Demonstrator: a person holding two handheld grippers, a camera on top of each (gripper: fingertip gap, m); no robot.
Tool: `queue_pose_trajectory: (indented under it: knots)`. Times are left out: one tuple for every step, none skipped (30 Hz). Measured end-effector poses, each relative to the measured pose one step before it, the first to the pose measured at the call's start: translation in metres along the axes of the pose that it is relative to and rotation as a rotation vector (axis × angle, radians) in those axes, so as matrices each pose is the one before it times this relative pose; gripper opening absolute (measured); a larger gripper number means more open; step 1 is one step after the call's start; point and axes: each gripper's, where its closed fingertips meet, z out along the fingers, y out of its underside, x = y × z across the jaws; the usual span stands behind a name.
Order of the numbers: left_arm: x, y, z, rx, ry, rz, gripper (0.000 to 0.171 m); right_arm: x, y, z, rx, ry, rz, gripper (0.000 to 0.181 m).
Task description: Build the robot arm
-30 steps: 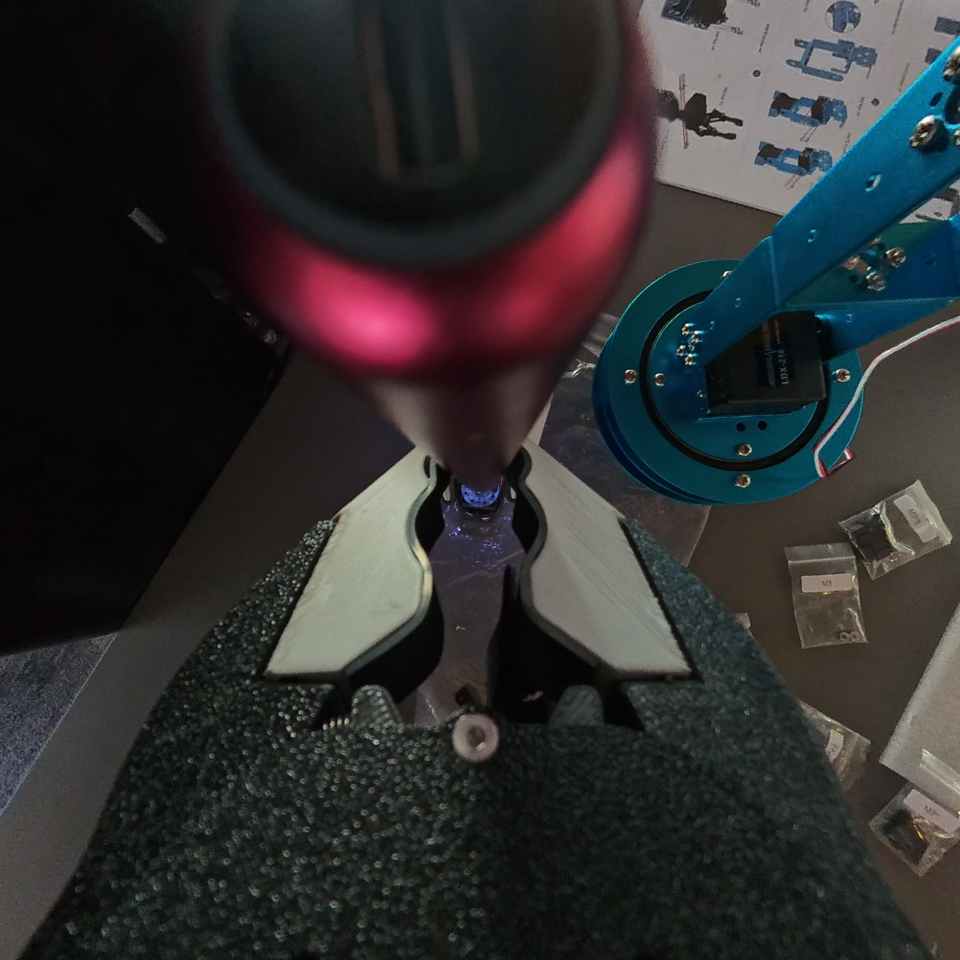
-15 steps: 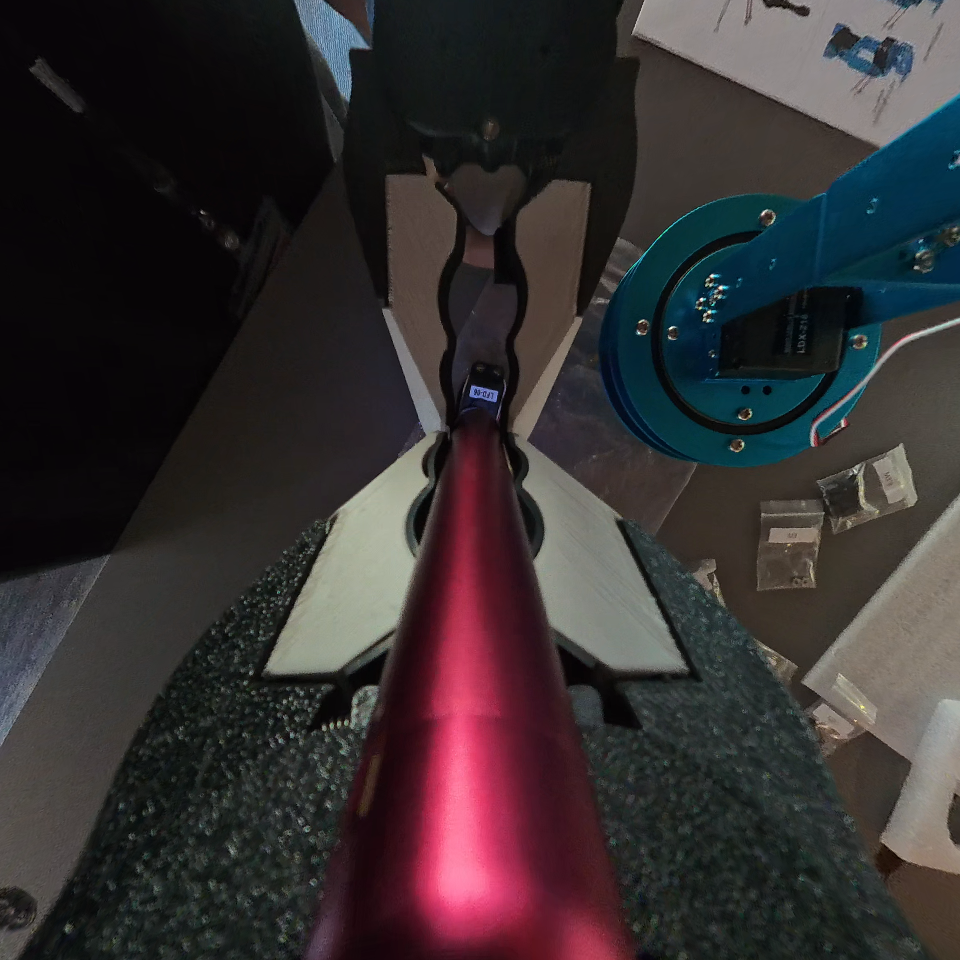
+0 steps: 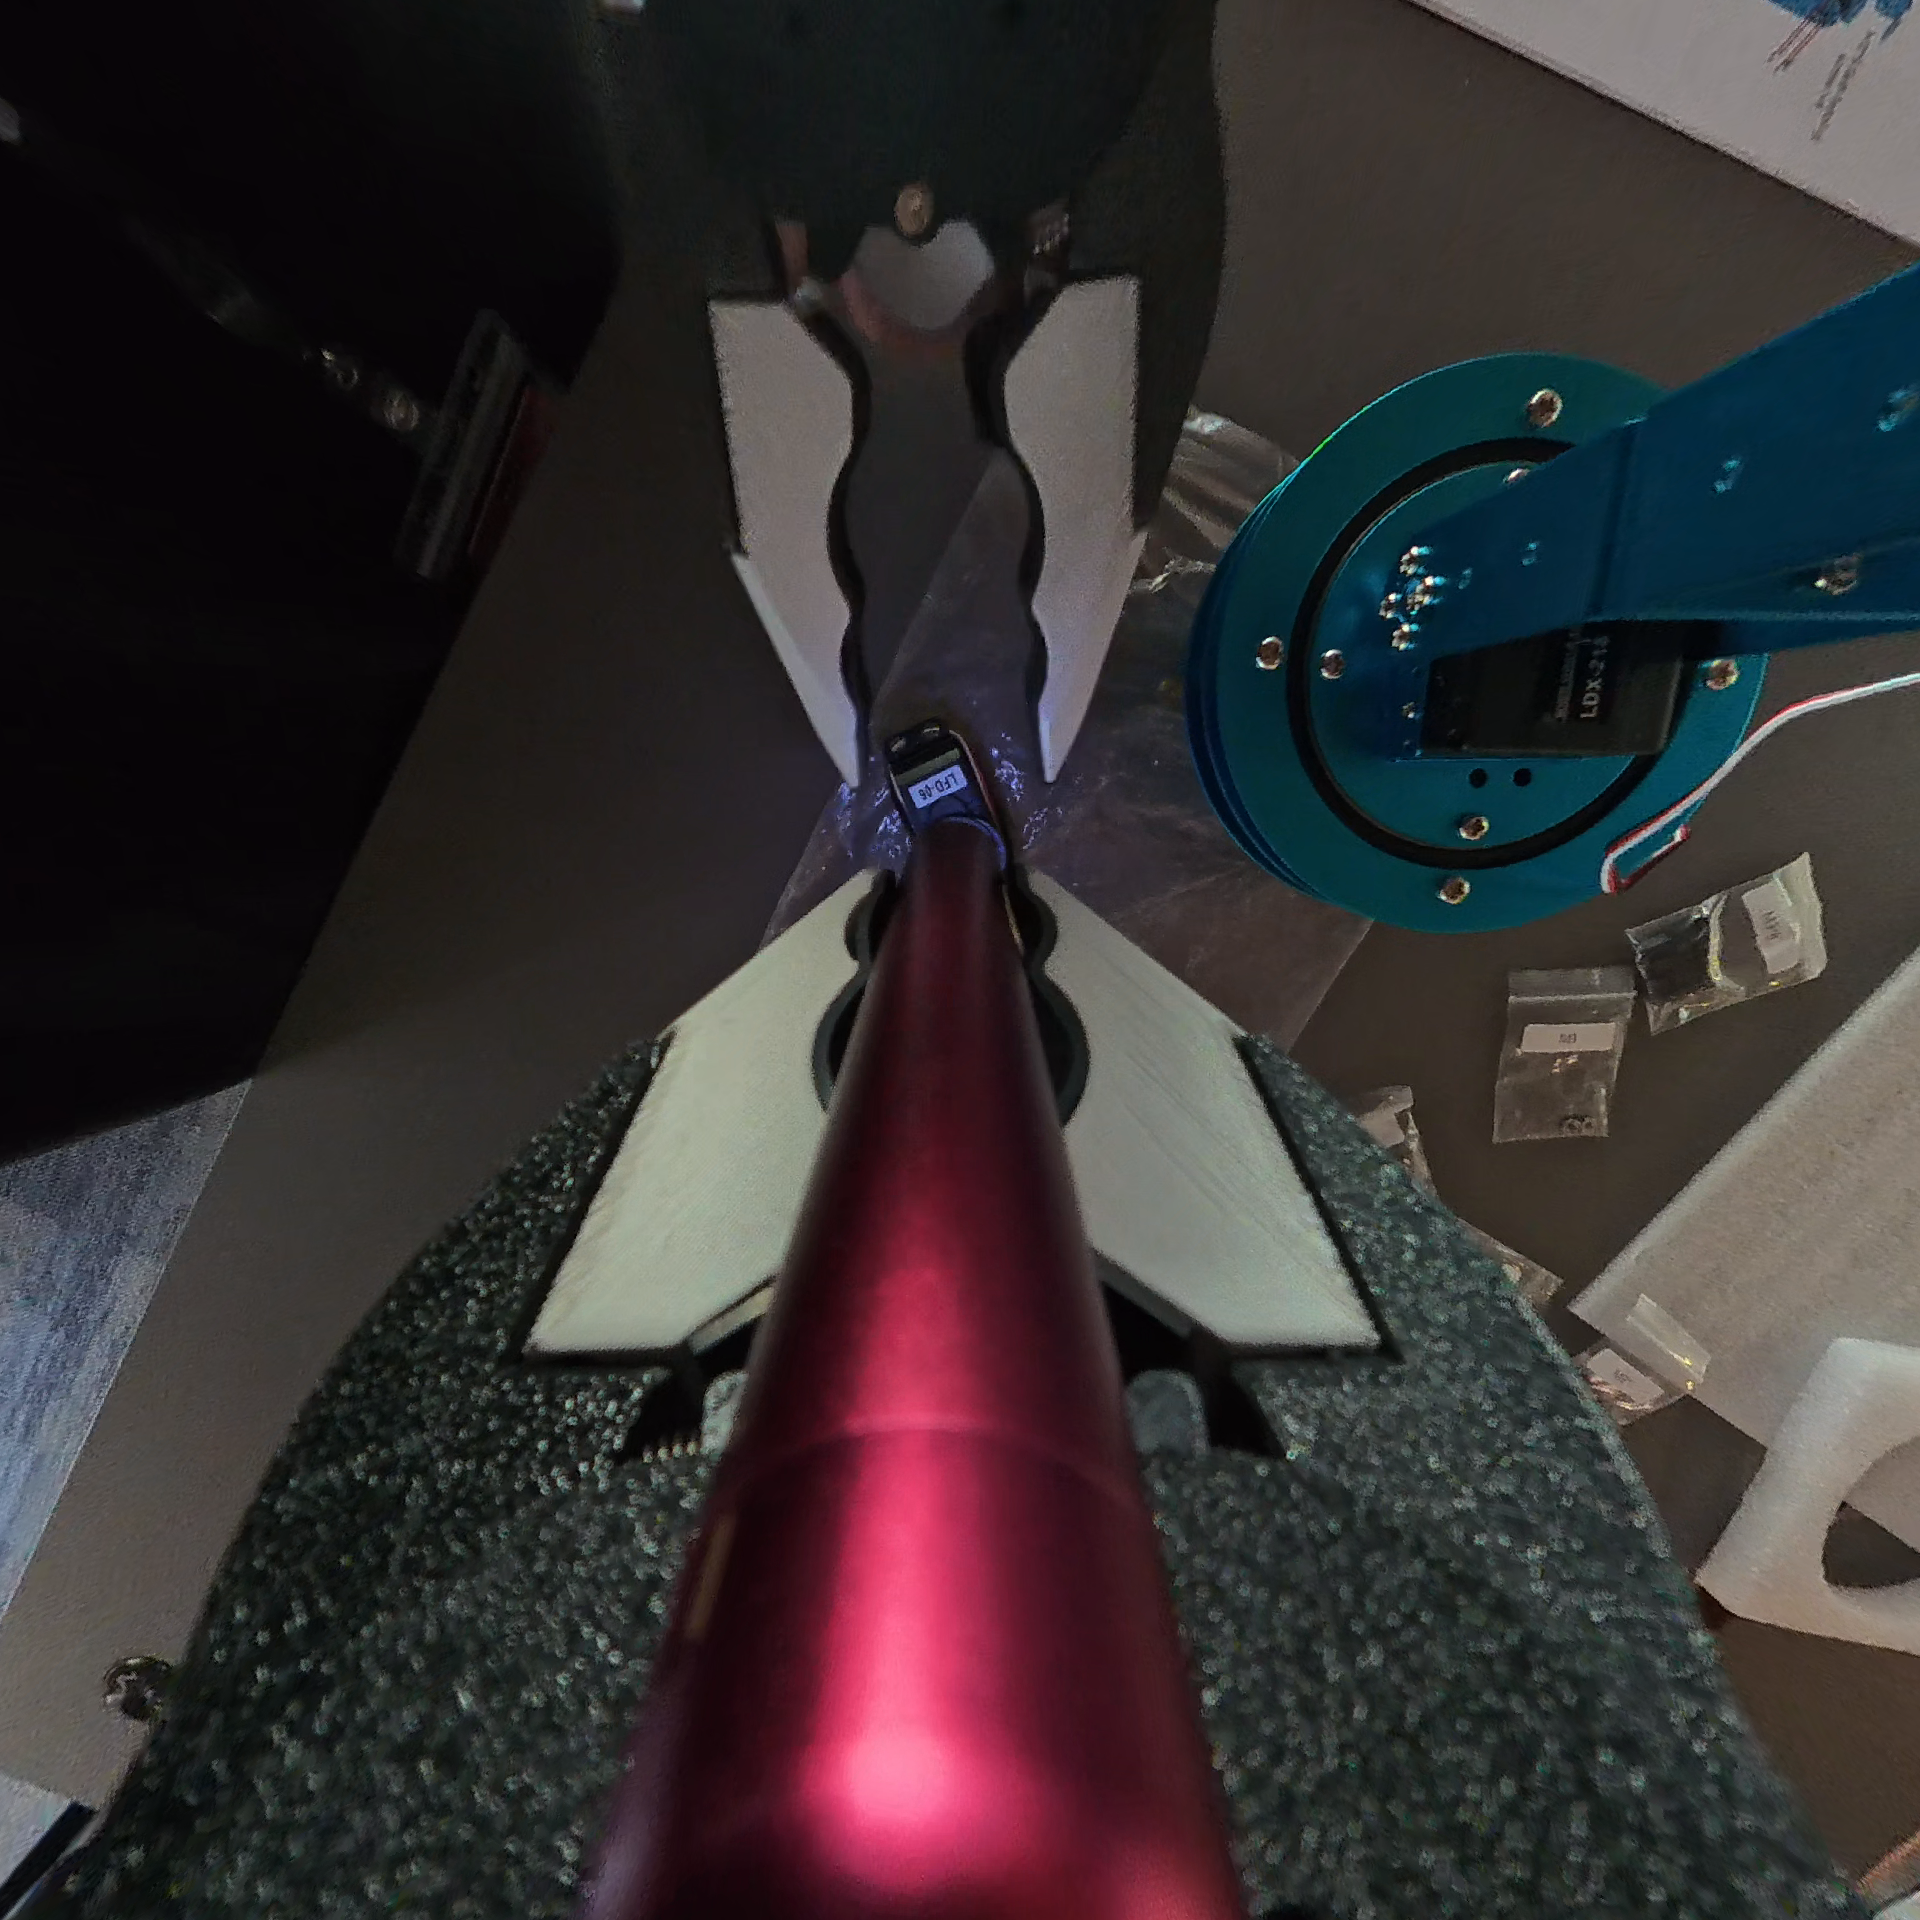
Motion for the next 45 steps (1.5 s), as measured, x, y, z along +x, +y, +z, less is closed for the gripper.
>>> queue_pose_trajectory:
  knots:
    - [0.00332,0.00214,0.00270,-0.01754,0.0018,0.0096,0.046,0.00044,-0.00033,0.00002,0.0003,0.0003,0.0004,0.025]
    - [0.00074,0.00364,0.00426,-0.02285,-0.0091,-0.0029,0.047,0.00013,-0.00007,0.00008,0.0035,-0.0031,0.0049,0.024]
    - [-0.00175,0.00474,0.00542,-0.03069,-0.0182,-0.0142,0.046,0.00017,0.00014,-0.00003,0.0021,-0.0015,0.0044,0.025]
    - [0.00025,0.00445,0.00483,-0.02679,-0.0016,-0.0100,0.044,0.00027,0.00021,0.00003,0.0003,0.0012,0.0035,0.025]
    - [-0.00202,0.00382,0.00339,-0.03274,-0.0179,-0.0015,0.042,-0.00043,-0.00022,0.00005,-0.0021,0.0012,0.0037,0.025]
    - [-0.00259,0.00025,0.00189,-0.00876,-0.0237,-0.0021,0.039,-0.00031,-0.00026,0.00017,-0.0025,0.0059,-0.0030,0.025]
    - [0.00246,-0.00047,0.00155,-0.00361,0.0075,-0.0041,0.034,-0.00014,-0.00051,0.00019,-0.0001,0.0055,-0.0009,0.025]
    - [0.00185,0.00104,0.00202,-0.01153,-0.0015,0.0063,0.031,-0.00055,-0.00060,0.00015,0.0020,0.0025,0.0007,0.023]
    - [-0.00061,0.00112,0.00133,-0.00898,-0.0161,0.0183,0.030,-0.00028,-0.00022,0.00011,0.0024,0.0041,-0.0082,0.023]
    - [-0.00027,-0.00012,-0.00002,0.00254,-0.0049,0.0031,0.030,-0.00028,0.00075,-0.00013,-0.0025,0.0026,-0.0019,0.023]
    - [-0.00017,0.00030,-0.00012,0.00156,0.0023,-0.0042,0.030,-0.00036,0.00109,-0.00022,-0.0066,0.0027,-0.0036,0.023]
    - [-0.00007,0.00015,-0.00009,0.00180,0.0053,-0.0053,0.029,-0.00024,0.00019,0.00002,-0.0004,0.0010,-0.0028,0.023]
    - [-0.00005,0.00006,-0.00010,0.00242,0.0034,-0.0018,0.029,-0.00060,0.00008,0.00010,0.0019,-0.0012,-0.0016,0.024]
    - [-0.00001,0.00017,-0.00004,0.00032,0.0025,-0.0023,0.026,-0.00022,0.00012,0.00009,-0.0025,0.0021,-0.0125,0.023]
    - [-0.00005,0.00009,0.00005,0.00021,0.0019,-0.0006,0.028,0.00039,-0.00046,0.00012,-0.0037,-0.0014,0.0005,0.024]
    - [-0.00004,0.00004,0.00006,0.00043,0.0007,0.0032,0.028,0.00061,-0.00041,0.00009,0.0001,-0.0050,0.0065,0.024]
    - [0.00003,0.00008,0.00000,0.00022,-0.0014,0.0026,0.028,0.00050,0.00000,0.00002,-0.0004,-0.0044,0.0059,0.024]
    - [-0.00003,0.00001,-0.00002,-0.00022,-0.0024,0.0021,0.027,0.00011,0.00018,0.00001,-0.0017,-0.0011,-0.0033,0.024]
    - [-0.00009,0.00006,0.00007,-0.00024,-0.0022,0.0020,0.027,-0.00006,-0.00017,0.00002,-0.0015,0.0026,-0.0085,0.024]
    - [0.00002,0.00002,-0.00001,-0.00011,0.0000,-0.0002,0.027,0.00019,-0.00018,0.00005,-0.0013,0.0013,0.0050,0.023]
    - [0.00006,0.00002,0.00003,-0.00021,0.0016,-0.0020,0.027,0.00031,-0.00017,0.00009,0.0003,-0.0019,0.0109,0.023]
    - [-0.00001,0.00009,-0.00004,-0.00023,0.0024,-0.0033,0.027,0.00025,0.00010,-0.00002,0.0007,-0.0027,-0.0008,0.023]
    - [-0.00006,0.00001,0.00003,-0.00014,0.0010,-0.0016,0.027,-0.00009,0.00038,-0.00002,0.0006,-0.0042,-0.0020,0.023]
    - [0.00000,0.00000,0.00016,-0.00010,-0.0009,0.0010,0.027,-0.00038,0.00040,-0.00010,-0.0032,-0.0041,-0.0023,0.023]
    - [0.00010,0.00002,-0.00002,-0.00024,-0.0006,0.0005,0.028,0.00032,-0.00012,0.00015,0.0000,-0.0053,-0.0050,0.023]
    - [0.00002,0.00011,0.00008,-0.00030,0.0014,-0.0019,0.028,0.00067,-0.00008,0.00008,0.0030,-0.0075,0.0085,0.023]
    - [-0.00004,0.00016,-0.00007,-0.00063,0.0034,-0.0041,0.028,0.00027,-0.00038,0.00011,0.0045,-0.0029,-0.0022,0.023]
    - [0.00007,0.00015,0.00004,-0.00121,0.0066,-0.0075,0.028,0.00003,-0.00054,0.00009,0.0055,0.0005,-0.0074,0.023]
    - [-0.00001,0.00027,0.00009,-0.00170,0.0089,-0.0096,0.028,-0.00014,-0.00025,0.00014,0.0021,0.0023,-0.0075,0.026]
    - [0.00021,0.00016,0.00018,-0.00171,0.0093,-0.0092,0.028,-0.00054,-0.00036,0.00008,0.0027,0.0008,-0.0079,0.023]
    - [0.00003,0.00012,0.00014,-0.00118,0.0061,-0.0074,0.028,0.00021,0.00074,-0.00008,0.0001,-0.0062,0.0067,0.024]
    - [-0.00002,0.00013,0.00014,-0.00135,0.0008,-0.0013,0.029,0.00127,0.00008,-0.00009,0.0075,-0.0121,0.0195,0.024]
    - [-0.00007,0.00035,0.00027,-0.00231,-0.0015,0.0018,0.028,0.00116,0.00010,0.00006,0.0085,-0.0121,0.0158,0.027]
    - [-0.00006,0.00024,0.00023,-0.00208,-0.0014,0.0018,0.028,0.00055,0.00060,-0.00019,-0.0050,-0.0072,0.0047,0.026]
    - [0.00000,0.00002,0.00005,-0.00075,0.0002,-0.0002,0.028,-0.00003,-0.00029,0.00012,-0.0078,-0.0014,-0.0078,0.026]
    - [0.00006,-0.00001,0.00000,0.00006,0.0004,-0.0001,0.028,-0.00023,-0.00058,0.00022,-0.0086,0.0007,-0.0045,0.026]
    - [0.00002,-0.00006,0.00009,-0.00025,-0.0016,0.0022,0.028,-0.00033,-0.00022,0.00006,-0.0105,0.0024,-0.0077,0.026]
    - [-0.00011,0.00062,0.00028,-0.00416,-0.0040,0.0043,0.028,-0.00060,-0.00070,0.00033,-0.0044,0.0009,-0.0074,0.026]
    - [0.00026,0.00191,0.00147,-0.01520,-0.0042,0.0084,0.030,-0.00076,-0.00182,0.00057,0.0048,-0.0012,-0.0020,0.026]
    - [0.00006,0.00039,0.00072,-0.00542,-0.0067,0.0136,0.030,-0.00044,-0.00057,0.00029,-0.0019,-0.0016,0.0008,0.023]
    - [-0.00007,-0.00013,0.00050,-0.00134,-0.0038,0.0104,0.030,0.00017,0.00028,-0.00023,-0.0068,0.0016,-0.0013,0.023]
    - [0.00015,-0.00006,0.00037,-0.00139,0.0043,0.0006,0.030,-0.00016,-0.00032,0.00008,-0.0021,-0.0003,-0.0022,0.023]
    - [-0.00002,-0.00007,0.00015,0.00029,0.0088,-0.0064,0.030,0.00009,-0.00003,-0.00001,-0.0015,-0.0005,-0.0038,0.023]
    - [-0.00002,-0.00015,-0.00017,0.00108,0.0064,-0.0055,0.029,-0.00003,0.00032,-0.00003,-0.0016,-0.0016,-0.0045,0.023]
    - [-0.00002,0.00007,0.00006,-0.00006,-0.0011,0.0014,0.029,0.00007,-0.00002,-0.00001,-0.0003,-0.0027,-0.0044,0.023]
